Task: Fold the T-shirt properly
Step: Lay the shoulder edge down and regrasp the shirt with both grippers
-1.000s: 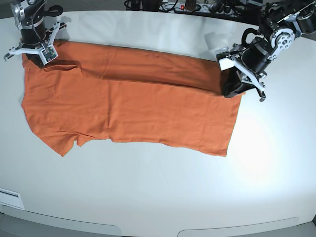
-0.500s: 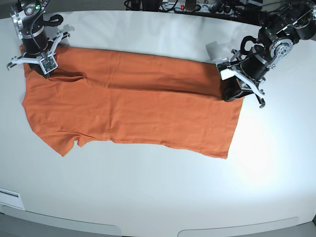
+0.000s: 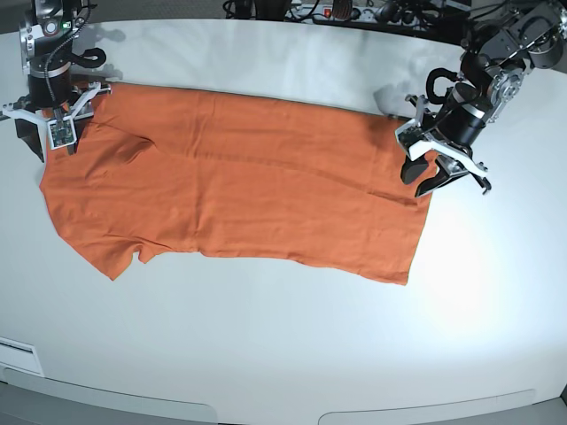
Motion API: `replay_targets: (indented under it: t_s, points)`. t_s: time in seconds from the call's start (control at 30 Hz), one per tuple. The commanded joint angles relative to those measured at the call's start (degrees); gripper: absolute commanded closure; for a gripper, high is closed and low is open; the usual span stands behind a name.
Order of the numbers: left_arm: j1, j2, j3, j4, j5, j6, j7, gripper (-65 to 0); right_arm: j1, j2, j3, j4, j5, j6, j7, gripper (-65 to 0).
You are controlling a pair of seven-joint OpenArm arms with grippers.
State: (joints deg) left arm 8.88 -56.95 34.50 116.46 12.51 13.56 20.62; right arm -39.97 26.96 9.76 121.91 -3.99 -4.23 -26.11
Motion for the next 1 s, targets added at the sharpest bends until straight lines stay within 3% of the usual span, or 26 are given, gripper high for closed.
replay_targets:
  t_s: [0.0,0.03,0.07,0.13,0.23,0.33,0.47,0.63,0.77,0.97]
  points:
    - [-0.33,-0.46,-0.44,0.74,0.42,2.29,-0.90,-3.2,-0.22,0.66,0.42,1.14,-0.48,-1.79,0.52,-17.9]
    - [-0.33,-0.13,-0.44,0.74,0.15,3.41,-0.90,0.0,-0.24,0.66,0.35,1.16,-0.17,-2.69,0.28,-7.0]
    - [-0.33,0.17,-0.44,0.74,0.00,4.13,-0.90,0.0,-0.22,0.66,0.31,1.14,0.24,-2.78,-0.17,0.0]
    - [-0.35,1.09,-0.44,0.74,0.02,4.04,-0.92,0.0,-0.22,0.66,0.31,1.14,2.01,-1.05,-0.68,0.0]
    - [-0.42,2.84,-0.44,0.72,0.02,1.88,-0.90,0.0,-0.22,0.66,0.31,1.07,2.38,6.69,-0.70,0.0]
    - [-1.14,4.31,-0.44,0.07,-1.03,-4.37,-0.87,0.0,-0.15,0.66,0.31,0.46,4.96,11.65,-1.95,0.0]
    - [-4.39,6.23,-0.44,-4.76,-5.57,-11.98,-0.90,0.0,1.97,0.66,0.31,-4.94,6.19,13.55,-2.43,0.0]
    - [-6.16,8.87,-0.31,-10.45,-10.93,-24.52,-0.15,0.0,7.10,0.68,0.31,-14.16,14.40,21.92,-10.93,0.0]
    - [-3.74,9.01,-0.31,-10.49,-12.44,-29.75,4.74,0.0,7.21,0.74,0.37,-14.58,14.47,22.10,-16.09,0.0]
    - [2.89,7.69,-0.33,-4.57,-11.17,-29.35,6.82,0.0,1.33,0.70,0.37,-10.25,13.77,20.37,-18.80,0.0]
